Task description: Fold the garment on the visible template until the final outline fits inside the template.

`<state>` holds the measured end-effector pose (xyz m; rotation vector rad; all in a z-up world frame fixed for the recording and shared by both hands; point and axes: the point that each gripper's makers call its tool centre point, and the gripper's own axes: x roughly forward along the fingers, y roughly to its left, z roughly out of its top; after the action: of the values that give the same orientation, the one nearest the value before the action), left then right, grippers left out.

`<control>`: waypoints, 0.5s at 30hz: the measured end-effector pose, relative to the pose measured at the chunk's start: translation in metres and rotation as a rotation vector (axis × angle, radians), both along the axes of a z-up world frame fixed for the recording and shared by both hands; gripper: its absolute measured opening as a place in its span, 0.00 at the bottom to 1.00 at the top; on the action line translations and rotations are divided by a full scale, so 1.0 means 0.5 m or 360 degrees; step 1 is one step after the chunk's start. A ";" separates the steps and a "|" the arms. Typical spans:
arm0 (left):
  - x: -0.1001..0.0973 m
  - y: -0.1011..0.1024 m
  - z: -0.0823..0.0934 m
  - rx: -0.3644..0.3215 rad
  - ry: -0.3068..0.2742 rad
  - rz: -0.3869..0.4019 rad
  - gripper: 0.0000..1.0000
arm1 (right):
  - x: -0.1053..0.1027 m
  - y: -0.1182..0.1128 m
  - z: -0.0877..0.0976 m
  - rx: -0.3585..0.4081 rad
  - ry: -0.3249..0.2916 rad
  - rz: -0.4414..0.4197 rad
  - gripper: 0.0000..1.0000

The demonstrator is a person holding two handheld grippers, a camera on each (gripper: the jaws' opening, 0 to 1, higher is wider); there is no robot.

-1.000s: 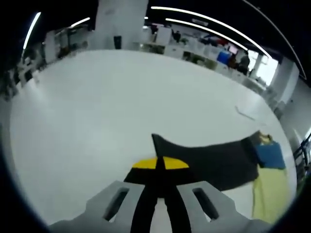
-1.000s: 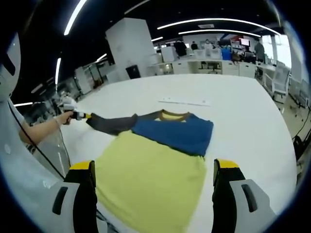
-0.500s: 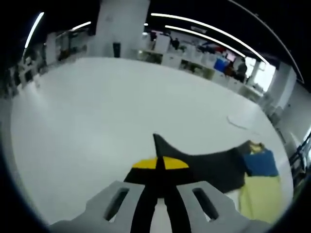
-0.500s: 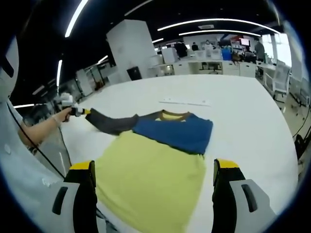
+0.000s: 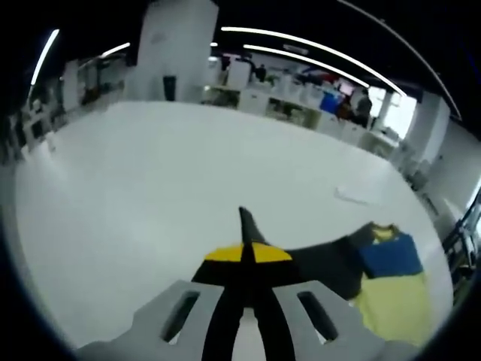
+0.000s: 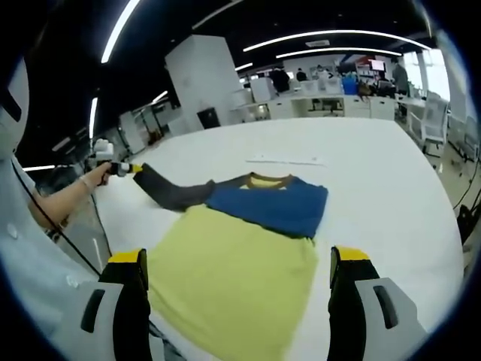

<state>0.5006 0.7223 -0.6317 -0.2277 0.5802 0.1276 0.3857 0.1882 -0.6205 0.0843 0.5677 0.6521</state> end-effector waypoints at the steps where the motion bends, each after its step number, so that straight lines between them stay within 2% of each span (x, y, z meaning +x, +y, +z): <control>1: 0.001 -0.004 0.007 -0.0010 -0.0012 0.0005 0.00 | -0.001 0.001 0.001 0.0011 -0.0001 -0.0001 1.00; 6: 0.005 -0.032 0.042 -0.0015 -0.0065 -0.0031 0.00 | -0.002 0.001 0.003 0.0018 -0.0013 0.0018 1.00; 11: 0.017 -0.040 0.067 -0.0035 -0.0117 -0.0056 0.00 | -0.005 -0.003 0.006 0.0019 -0.0026 0.0030 1.00; 15: 0.019 -0.077 0.098 -0.0083 -0.0179 -0.0100 0.00 | -0.009 -0.006 0.008 0.0019 -0.0032 0.0037 1.00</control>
<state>0.5098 0.6837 -0.5825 -0.2654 0.4786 0.0384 0.3810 0.1851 -0.6166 0.0822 0.5464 0.6785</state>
